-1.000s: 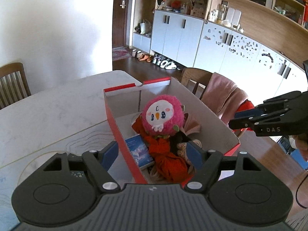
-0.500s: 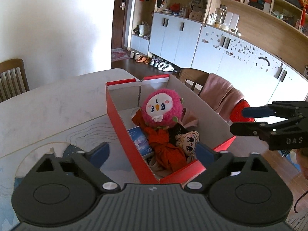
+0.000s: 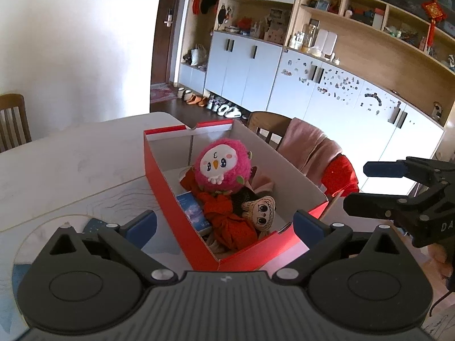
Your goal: Organize objects
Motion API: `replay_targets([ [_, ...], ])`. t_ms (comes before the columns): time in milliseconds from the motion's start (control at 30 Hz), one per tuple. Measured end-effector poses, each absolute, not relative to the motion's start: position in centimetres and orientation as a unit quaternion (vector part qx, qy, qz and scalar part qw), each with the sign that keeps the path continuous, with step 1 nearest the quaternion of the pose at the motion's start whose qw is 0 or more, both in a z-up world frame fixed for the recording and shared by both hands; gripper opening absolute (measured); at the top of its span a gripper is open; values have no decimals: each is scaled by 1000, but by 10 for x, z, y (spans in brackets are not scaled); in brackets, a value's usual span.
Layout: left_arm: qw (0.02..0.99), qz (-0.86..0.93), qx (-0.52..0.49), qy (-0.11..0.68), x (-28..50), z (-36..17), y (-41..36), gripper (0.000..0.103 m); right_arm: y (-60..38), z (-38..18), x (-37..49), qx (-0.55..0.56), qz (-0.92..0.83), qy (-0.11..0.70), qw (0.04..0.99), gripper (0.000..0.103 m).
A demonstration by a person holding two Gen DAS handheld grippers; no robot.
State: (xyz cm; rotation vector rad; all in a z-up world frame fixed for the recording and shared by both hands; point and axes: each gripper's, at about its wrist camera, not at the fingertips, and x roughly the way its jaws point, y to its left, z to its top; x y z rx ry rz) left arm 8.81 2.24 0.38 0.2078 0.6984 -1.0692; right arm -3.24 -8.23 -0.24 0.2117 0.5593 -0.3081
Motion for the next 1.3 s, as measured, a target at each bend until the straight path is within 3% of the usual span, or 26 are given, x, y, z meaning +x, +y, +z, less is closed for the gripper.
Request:
replay_targets([
  [700, 806, -507, 104, 288, 71, 14, 31, 103, -73, -4, -39, 121, -177, 267, 939, 102],
  [1300, 814, -485, 110, 300, 76, 10, 31, 103, -77, -7, -36, 126, -176, 277, 936, 102],
])
